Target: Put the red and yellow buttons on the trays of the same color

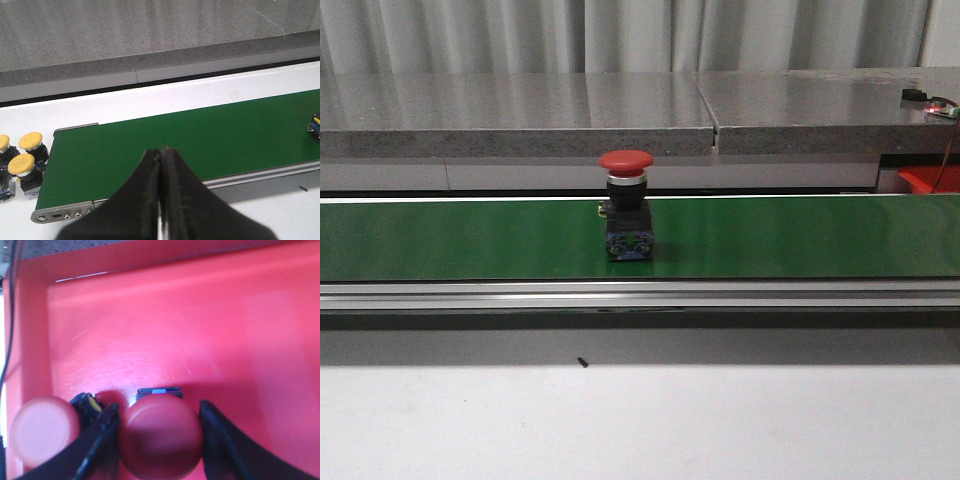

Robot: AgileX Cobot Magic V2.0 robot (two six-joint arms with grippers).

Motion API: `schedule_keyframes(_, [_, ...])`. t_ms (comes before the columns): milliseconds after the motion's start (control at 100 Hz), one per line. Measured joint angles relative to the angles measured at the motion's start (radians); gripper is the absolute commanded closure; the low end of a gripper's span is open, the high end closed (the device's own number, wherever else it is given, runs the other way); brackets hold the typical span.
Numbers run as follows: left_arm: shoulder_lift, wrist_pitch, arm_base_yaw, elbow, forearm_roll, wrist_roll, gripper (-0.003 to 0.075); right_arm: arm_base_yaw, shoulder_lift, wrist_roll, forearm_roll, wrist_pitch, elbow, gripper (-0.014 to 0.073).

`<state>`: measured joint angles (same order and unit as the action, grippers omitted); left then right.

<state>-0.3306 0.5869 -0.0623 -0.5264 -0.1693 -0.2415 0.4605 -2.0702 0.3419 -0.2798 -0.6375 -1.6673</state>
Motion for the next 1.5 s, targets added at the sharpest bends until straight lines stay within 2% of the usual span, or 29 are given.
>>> schedule_keyframes(230, [0.0, 0.0, 0.0, 0.0, 0.0, 0.0, 0.0739, 0.0, -0.03, -0.002, -0.001, 0.026, -0.001, 0.0657])
schedule_keyframes(300, [0.0, 0.0, 0.0, 0.0, 0.0, 0.0, 0.0739, 0.0, -0.036, -0.002, -0.002, 0.026, -0.001, 0.063])
schedule_keyframes(400, [0.0, 0.0, 0.0, 0.0, 0.0, 0.0, 0.0739, 0.0, -0.04, -0.002, -0.004, 0.026, -0.001, 0.0506])
schedule_keyframes(520, [0.0, 0.0, 0.0, 0.0, 0.0, 0.0, 0.0739, 0.0, -0.042, -0.002, -0.004, 0.028, -0.001, 0.025])
schedule_keyframes(590, [0.0, 0.0, 0.0, 0.0, 0.0, 0.0, 0.0739, 0.0, -0.042, -0.002, -0.004, 0.03, -0.001, 0.0128])
schedule_keyframes(660, [0.0, 0.0, 0.0, 0.0, 0.0, 0.0, 0.0739, 0.0, -0.042, -0.002, -0.006, 0.034, -0.001, 0.007])
schedule_keyframes(990, [0.0, 0.0, 0.0, 0.0, 0.0, 0.0, 0.0739, 0.001, -0.02, -0.002, -0.009, 0.024, -0.001, 0.0141])
schedule_keyframes(1210, [0.0, 0.0, 0.0, 0.0, 0.0, 0.0, 0.0739, 0.001, 0.057, -0.002, -0.039, -0.001, 0.011, 0.0149])
schedule_keyframes(1500, [0.0, 0.0, 0.0, 0.0, 0.0, 0.0, 0.0739, 0.001, 0.259, 0.0, -0.055, 0.066, 0.225, 0.0149])
